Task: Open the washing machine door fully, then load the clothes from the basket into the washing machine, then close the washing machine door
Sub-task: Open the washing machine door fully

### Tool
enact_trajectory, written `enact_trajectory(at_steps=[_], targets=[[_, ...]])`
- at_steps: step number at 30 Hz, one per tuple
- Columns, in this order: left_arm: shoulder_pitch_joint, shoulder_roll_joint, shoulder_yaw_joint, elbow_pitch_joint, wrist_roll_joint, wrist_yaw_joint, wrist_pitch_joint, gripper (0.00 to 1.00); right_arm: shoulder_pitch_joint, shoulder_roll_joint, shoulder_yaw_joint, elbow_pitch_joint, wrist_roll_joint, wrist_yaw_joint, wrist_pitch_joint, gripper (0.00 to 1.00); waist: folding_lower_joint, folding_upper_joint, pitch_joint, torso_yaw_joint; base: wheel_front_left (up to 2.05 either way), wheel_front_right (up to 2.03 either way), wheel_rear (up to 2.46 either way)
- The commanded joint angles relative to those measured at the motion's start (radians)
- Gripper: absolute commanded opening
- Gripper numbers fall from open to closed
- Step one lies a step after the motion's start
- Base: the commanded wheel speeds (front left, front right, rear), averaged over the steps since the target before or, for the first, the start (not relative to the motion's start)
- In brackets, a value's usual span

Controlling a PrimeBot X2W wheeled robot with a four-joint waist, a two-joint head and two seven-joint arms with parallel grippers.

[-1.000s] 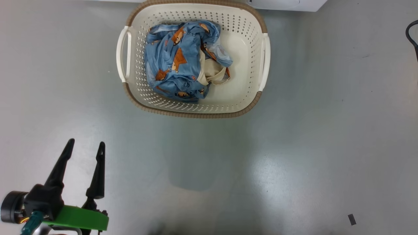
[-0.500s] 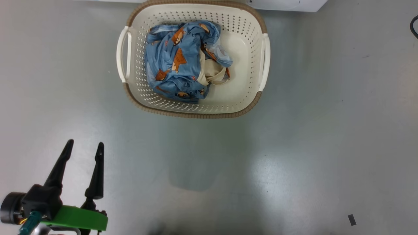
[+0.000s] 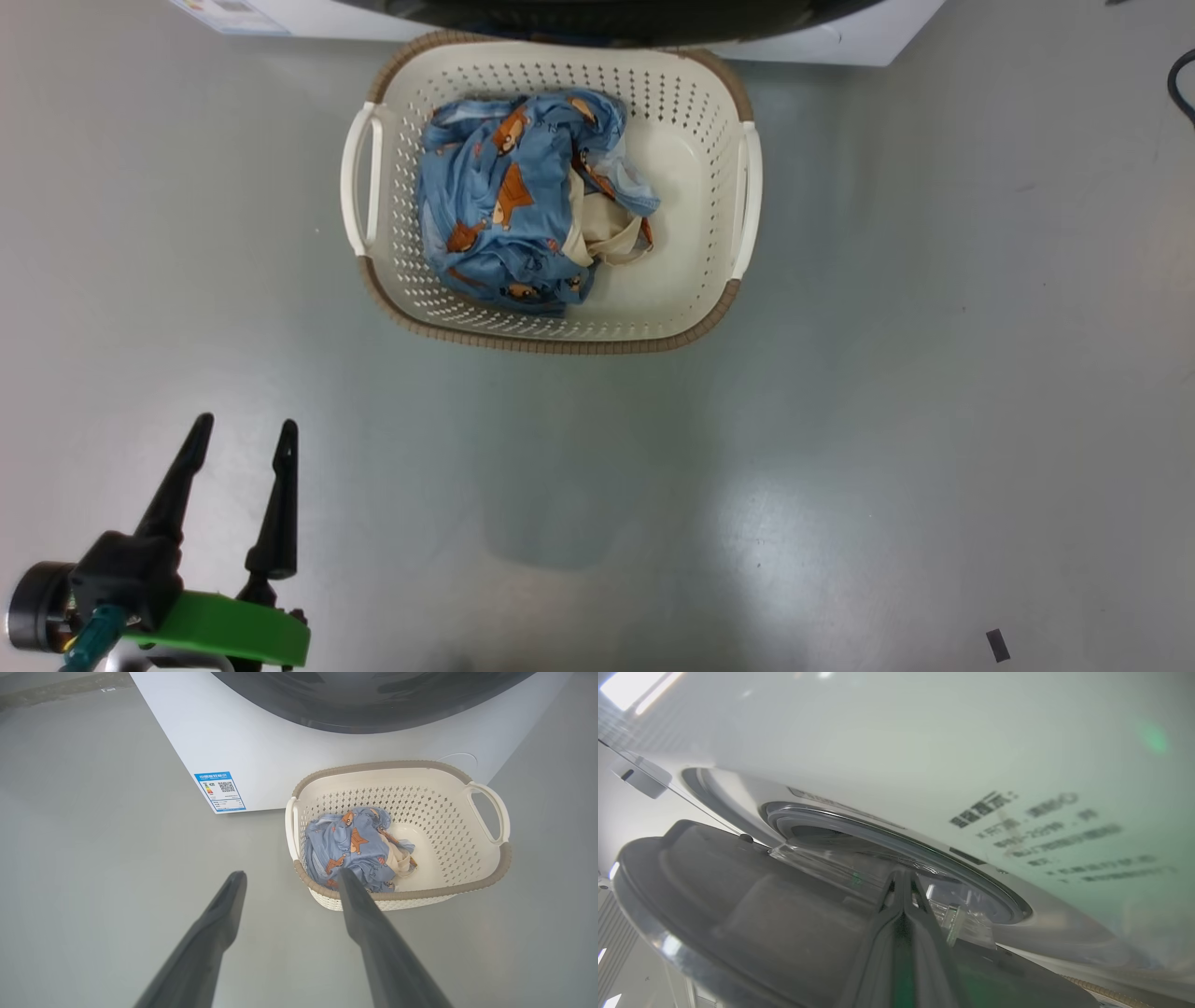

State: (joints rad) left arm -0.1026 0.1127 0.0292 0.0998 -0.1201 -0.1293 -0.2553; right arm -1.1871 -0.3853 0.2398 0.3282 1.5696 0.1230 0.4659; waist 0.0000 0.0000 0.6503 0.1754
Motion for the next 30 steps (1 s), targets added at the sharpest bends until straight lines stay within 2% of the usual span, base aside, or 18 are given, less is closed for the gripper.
enact_trajectory(at_steps=[1,15,26,30], targets=[[0.015,0.022,0.038,-0.009,0.003,-0.001,-0.006,1.00,0.017,0.045,0.037,-0.047,0.010,0.008,0.025,0.00,0.0000,0.0000,-0.011,0.000,0.00,0.00,0.00],[0.006,0.006,0.059,0.001,0.007,-0.001,-0.006,1.00,0.114,0.061,0.069,-0.069,0.020,0.008,0.071,0.00,0.0000,0.0000,-0.088,-0.018,0.00,0.00,0.00],[-0.022,-0.020,0.062,0.015,0.009,-0.001,-0.006,1.00,0.265,0.093,0.098,-0.125,0.043,0.008,0.106,0.00,0.0000,0.0000,-0.179,-0.024,0.00,0.00,0.00],[-0.017,-0.030,0.057,0.023,0.015,-0.001,-0.006,1.00,0.334,0.127,0.117,-0.153,0.055,0.008,0.119,0.00,0.0000,0.0000,-0.224,-0.032,0.00,0.00,0.00]])
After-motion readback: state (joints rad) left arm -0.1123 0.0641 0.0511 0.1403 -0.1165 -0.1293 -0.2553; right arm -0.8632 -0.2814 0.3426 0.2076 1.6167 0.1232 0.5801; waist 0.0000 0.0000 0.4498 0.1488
